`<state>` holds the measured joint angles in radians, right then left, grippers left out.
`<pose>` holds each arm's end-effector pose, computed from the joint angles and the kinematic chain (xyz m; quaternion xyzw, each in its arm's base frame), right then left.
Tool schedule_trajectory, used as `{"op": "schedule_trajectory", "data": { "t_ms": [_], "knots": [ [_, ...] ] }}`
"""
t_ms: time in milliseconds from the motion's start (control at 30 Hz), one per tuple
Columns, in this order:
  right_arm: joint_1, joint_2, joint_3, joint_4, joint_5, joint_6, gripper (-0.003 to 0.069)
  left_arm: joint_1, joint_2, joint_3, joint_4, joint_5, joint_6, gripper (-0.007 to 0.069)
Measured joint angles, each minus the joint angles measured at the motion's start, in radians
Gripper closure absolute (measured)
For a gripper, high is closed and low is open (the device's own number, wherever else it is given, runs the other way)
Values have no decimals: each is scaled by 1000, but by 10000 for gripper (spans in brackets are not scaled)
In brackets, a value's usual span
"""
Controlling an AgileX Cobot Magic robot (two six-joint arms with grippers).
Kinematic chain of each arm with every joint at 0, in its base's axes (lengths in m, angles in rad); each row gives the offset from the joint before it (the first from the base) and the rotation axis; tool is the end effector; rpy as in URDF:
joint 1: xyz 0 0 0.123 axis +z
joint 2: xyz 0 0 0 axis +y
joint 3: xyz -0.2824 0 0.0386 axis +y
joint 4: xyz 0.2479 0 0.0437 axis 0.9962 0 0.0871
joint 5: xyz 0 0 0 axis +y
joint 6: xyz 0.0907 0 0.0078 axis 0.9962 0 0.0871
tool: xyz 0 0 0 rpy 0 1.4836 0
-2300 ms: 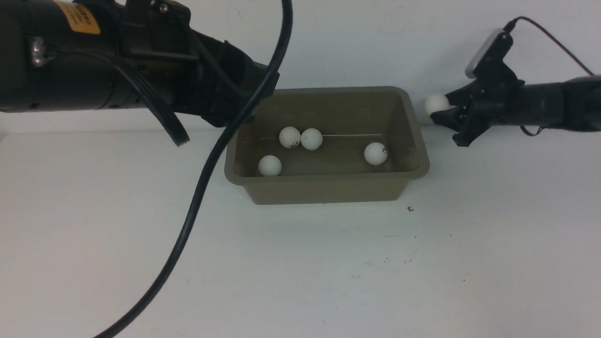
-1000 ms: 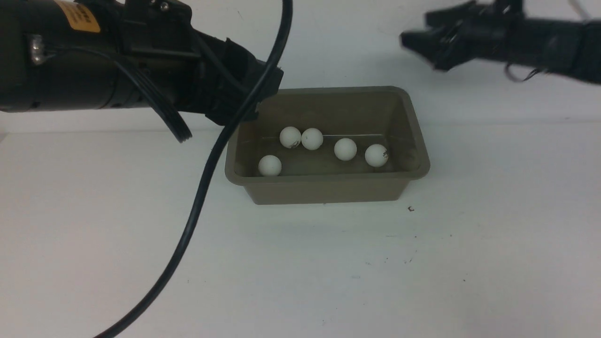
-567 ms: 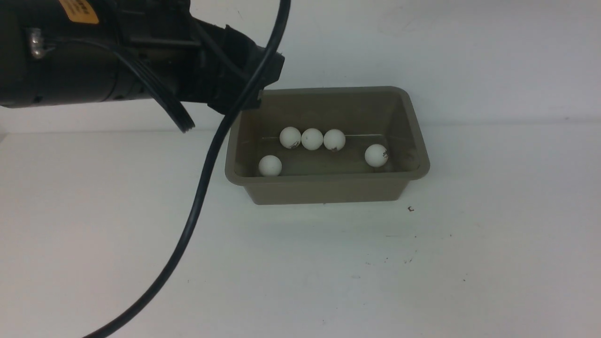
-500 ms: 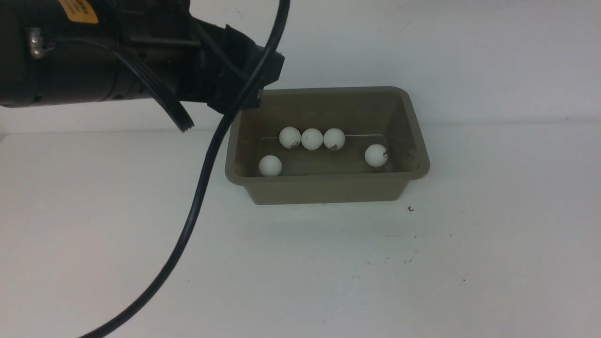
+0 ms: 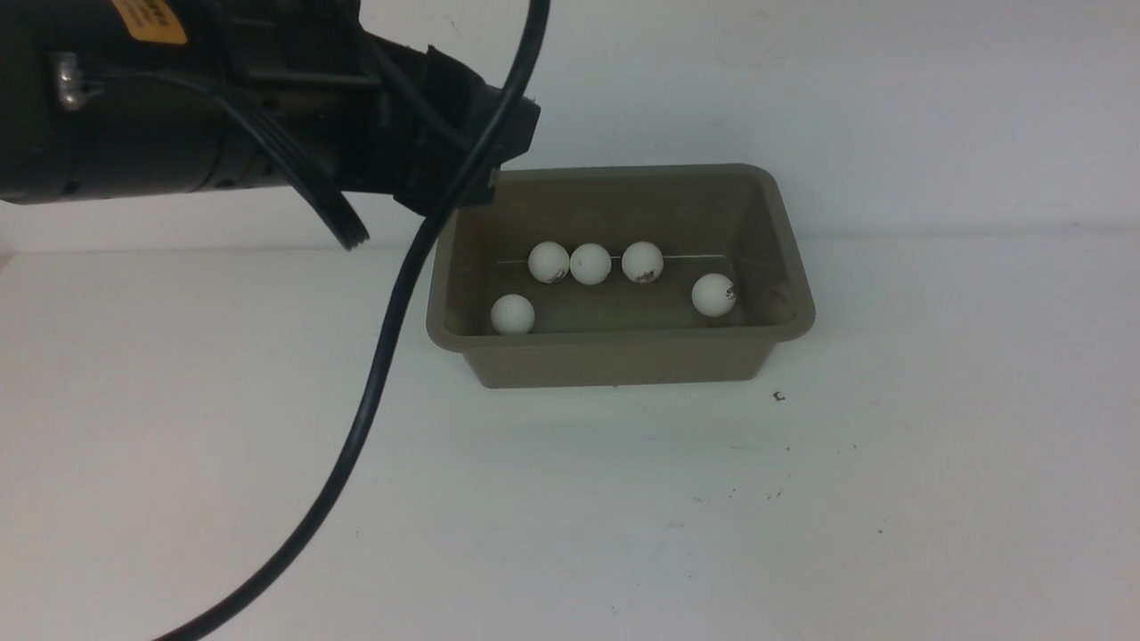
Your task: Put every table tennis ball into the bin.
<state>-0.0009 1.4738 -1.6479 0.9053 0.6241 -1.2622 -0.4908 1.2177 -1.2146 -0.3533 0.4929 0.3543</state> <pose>0.3275 0.0416 0.4811 -0.3178 0.6845 0.0309 0.6554 0.2310 -0.1404 0.4106 0.2611 0.7849 -0.1910 0.5285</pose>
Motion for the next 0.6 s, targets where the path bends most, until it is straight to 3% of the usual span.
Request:
{"op": "schedule_trajectory", "data": {
  "t_ms": [133,167,233,400,600],
  "knots": [
    [-30,-15,0,-219,1,227,162,0,0,0,-3,-1,-1,187],
    [-30,-15,0,-219,1,227,162,0,0,0,-3,-1,-1,187],
    [-62,-21,0,-343,7,375,162,0,0,0,-12,-1,-1,187],
    [-84,-21,0,-443,54,528,162,0,0,0,-18,-1,-1,187],
    [-84,-49,0,-490,130,589,167,0,0,0,-21,-1,1,187]
  ]
}}
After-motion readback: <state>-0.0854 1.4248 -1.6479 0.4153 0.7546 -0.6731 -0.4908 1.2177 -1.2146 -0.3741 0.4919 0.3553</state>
